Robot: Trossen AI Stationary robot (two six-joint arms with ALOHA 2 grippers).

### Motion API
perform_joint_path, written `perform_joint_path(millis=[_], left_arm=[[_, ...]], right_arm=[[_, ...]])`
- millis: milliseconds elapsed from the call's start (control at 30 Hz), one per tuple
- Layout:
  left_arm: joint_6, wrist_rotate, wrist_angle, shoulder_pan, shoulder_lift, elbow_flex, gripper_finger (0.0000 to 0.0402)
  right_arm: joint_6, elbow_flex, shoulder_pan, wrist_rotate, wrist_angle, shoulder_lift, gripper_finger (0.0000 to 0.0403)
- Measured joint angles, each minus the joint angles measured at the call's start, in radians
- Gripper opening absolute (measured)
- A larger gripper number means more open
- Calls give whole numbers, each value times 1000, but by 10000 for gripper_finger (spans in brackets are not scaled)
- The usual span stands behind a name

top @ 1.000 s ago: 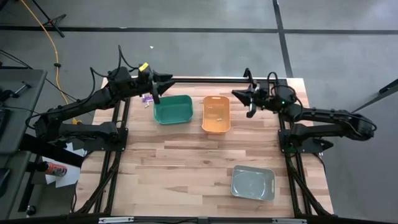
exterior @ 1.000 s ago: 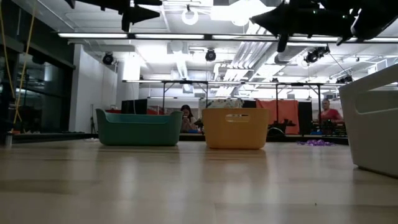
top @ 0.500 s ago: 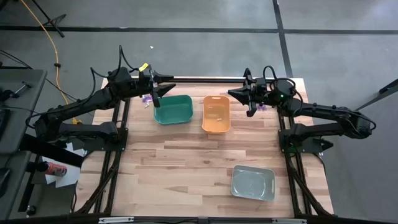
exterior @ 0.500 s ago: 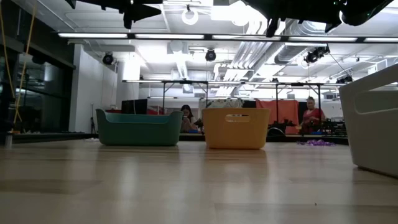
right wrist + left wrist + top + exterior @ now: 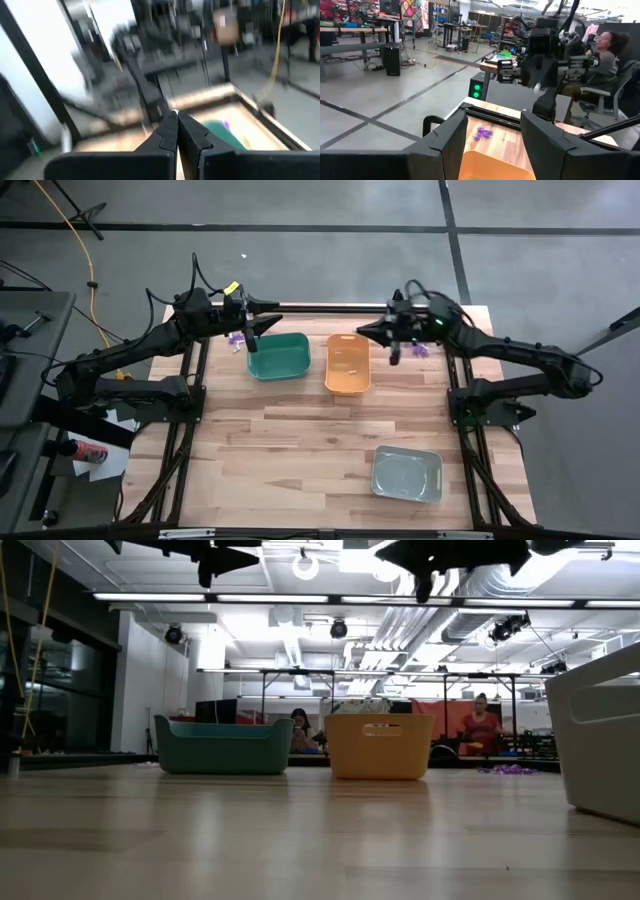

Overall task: Sort Halloween decoration
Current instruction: Put the white bone toy into the yellow bin

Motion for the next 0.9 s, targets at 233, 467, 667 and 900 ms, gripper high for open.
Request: perform_joint_path(millis=[233,467,667,900], left_arm=[[-2,0,-2,0,1,0,174],[-2,-1,-35,0,1,0,174],[-1,-1,-44,0,1,0,174],[-1,-3,-44,0,1,0,174]], right_arm=[[-245,307,-1,17,-510,257,0],[-318,460,22,184,-773,517,0],[-328,487,22,240,-808,689,0],[-312,487,33,240,-796,823,0]])
